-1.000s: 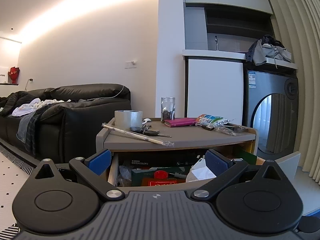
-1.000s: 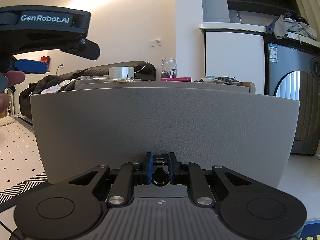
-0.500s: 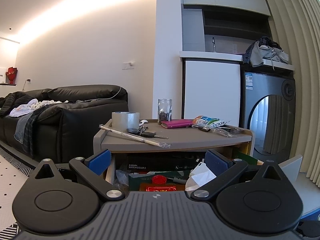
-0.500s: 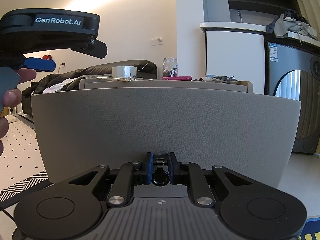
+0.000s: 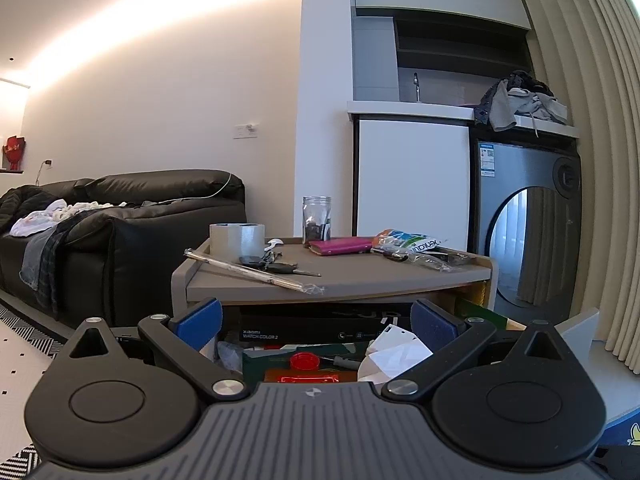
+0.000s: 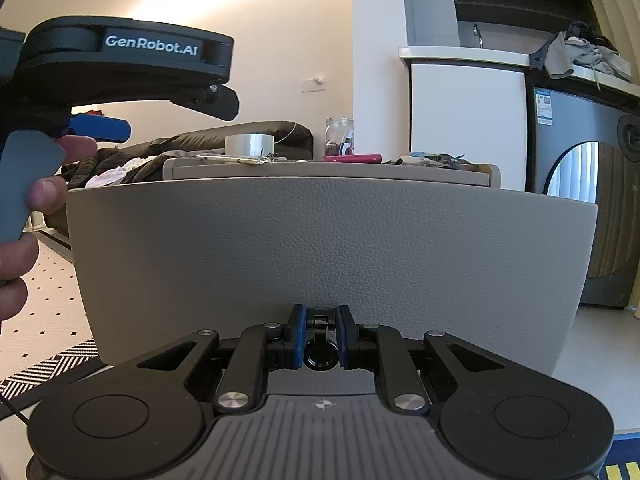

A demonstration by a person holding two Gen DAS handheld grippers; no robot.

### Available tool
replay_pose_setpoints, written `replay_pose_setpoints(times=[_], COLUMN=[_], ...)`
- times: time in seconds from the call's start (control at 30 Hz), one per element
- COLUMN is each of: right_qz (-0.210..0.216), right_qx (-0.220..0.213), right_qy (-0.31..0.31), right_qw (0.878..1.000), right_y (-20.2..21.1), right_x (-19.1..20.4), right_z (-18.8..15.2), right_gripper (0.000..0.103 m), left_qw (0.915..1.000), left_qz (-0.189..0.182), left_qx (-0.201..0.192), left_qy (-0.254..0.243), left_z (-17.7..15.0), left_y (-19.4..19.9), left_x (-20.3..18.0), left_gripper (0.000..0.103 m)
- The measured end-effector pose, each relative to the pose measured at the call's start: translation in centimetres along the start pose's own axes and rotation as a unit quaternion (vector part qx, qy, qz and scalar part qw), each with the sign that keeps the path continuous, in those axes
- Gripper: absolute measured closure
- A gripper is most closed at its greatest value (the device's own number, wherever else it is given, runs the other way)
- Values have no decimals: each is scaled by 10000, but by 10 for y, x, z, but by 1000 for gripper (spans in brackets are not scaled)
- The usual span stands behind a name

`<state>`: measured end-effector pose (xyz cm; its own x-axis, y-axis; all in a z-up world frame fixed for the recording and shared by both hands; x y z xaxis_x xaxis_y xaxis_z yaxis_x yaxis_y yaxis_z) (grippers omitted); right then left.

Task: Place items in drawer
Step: 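Hold the opened drawer by its knob with the right gripper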

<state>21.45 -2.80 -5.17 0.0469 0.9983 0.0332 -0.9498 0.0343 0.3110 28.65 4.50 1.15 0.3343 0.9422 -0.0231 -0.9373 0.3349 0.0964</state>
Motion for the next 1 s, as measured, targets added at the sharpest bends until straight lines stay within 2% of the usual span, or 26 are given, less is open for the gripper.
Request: replay_pose_setpoints(times=[1.0], right_qz=[-53], right_qx=[-13], right_qy=[-17], right_qw=[10000], right_y=[0], right_x=[3], right_z=[-3], right_gripper=[85], left_qw=[10000], left_qz=[91], left_qx=[-3], left_qy=[0], left_z=[-1], left_y=[2], left_x=[7], left_gripper=[0])
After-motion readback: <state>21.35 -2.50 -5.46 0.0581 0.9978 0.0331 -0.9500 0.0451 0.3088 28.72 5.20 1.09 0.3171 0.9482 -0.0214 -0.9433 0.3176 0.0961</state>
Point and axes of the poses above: each gripper's, at about its wrist camera, not at the fingertips, and y roughly against the way its jaws point, x to its left, z to its top, the point moved 8 cm from there along -y, roughly the way its jaws point
